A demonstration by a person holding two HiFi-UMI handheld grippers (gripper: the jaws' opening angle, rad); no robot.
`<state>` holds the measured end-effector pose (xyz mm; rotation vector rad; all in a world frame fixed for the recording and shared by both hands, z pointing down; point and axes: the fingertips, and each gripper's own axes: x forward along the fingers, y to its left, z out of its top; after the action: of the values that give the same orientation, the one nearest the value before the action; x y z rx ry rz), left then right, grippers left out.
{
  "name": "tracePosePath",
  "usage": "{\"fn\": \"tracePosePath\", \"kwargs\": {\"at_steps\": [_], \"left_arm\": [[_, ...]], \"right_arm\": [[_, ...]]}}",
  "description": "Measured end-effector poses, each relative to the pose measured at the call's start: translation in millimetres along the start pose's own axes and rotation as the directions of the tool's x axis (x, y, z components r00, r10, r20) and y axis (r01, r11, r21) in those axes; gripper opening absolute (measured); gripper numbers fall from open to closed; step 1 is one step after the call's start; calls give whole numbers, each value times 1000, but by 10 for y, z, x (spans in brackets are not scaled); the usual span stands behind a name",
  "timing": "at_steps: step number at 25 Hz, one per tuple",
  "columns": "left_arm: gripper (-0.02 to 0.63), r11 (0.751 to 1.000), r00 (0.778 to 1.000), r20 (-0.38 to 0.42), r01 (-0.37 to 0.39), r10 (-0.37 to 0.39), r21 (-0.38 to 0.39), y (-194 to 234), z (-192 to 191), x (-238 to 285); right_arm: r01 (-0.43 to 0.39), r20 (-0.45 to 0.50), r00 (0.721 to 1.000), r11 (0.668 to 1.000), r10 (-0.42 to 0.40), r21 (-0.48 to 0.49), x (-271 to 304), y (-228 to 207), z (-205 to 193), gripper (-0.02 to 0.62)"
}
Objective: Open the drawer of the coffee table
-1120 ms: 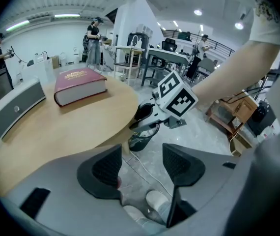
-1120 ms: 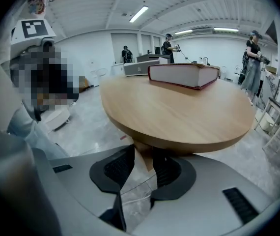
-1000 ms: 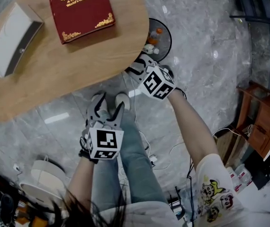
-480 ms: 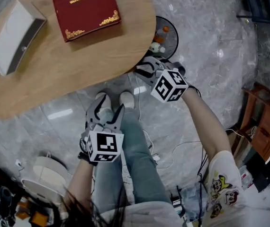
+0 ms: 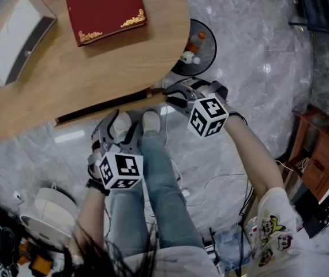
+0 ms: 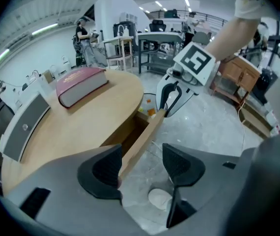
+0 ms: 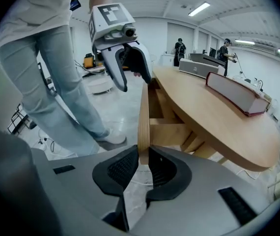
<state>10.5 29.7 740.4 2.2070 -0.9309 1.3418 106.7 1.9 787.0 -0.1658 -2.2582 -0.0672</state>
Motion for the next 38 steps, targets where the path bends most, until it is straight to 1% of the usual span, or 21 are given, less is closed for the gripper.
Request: {"fn": "tracePosePath", "kwargs": {"at_steps": [3,6,8,11,13,15,16,17,18,20,21,22,27,30,32,36,38], "left_arm": [[247,993,996,-83,-31,41,112,83,-200,95],[247,970,984,-151,-59,97,238,186,-319,167],[247,948,976,-187,-46,109,314,239,-355,230],[247,922,964,-245,-4,107,386,276,-418,337],[244,908,959,-259,2,117,419,294,-426,394],[214,889,954,-267,2,135,457,308,-442,446],[189,876,953,-268,3,145,483,312,-457,468],[148,860,952,-265,7,150,511,309,-475,484],[125,843,954,-261,16,148,537,297,-493,494],[99,813,959,-250,36,137,582,267,-512,495],[93,802,960,-249,48,128,595,261,-513,492],[89,799,960,-254,62,116,599,259,-514,491],[77,807,952,-298,117,76,578,244,-496,499],[71,808,948,-317,167,26,565,131,-551,454],[69,813,946,-324,183,7,552,1,-613,415],[66,825,939,-342,212,-24,524,-233,-736,368],[66,823,936,-348,231,-44,518,-348,-787,350]], "right_arm": [[17,0,1000,1000,-17,24,15,38,-7,57],[8,-8,1000,1000,-8,17,8,39,-13,57],[3,-14,1000,1000,-3,13,9,37,-15,57],[1,-19,1000,1000,0,17,18,37,-14,57],[-3,-23,1000,1000,3,17,21,40,-17,57],[-3,-24,1000,1000,3,20,22,37,-20,57],[0,-25,1000,1000,0,24,23,36,-21,57],[4,-27,1000,1000,-3,30,25,36,-24,58],[7,-31,999,999,-6,33,27,37,-27,57],[8,-37,999,1000,-6,30,33,36,-31,58],[6,-38,999,1000,-5,28,35,33,-31,58],[5,-39,999,1000,-4,28,36,29,-31,57],[-2,-51,999,1000,3,24,35,38,-47,57],[-63,-71,996,998,61,-17,26,165,-51,57],[-100,-89,991,994,97,-34,15,310,-63,58],[-132,-111,986,991,128,-36,11,552,-105,58],[-156,-127,981,986,149,-49,-4,678,-128,58]]}}
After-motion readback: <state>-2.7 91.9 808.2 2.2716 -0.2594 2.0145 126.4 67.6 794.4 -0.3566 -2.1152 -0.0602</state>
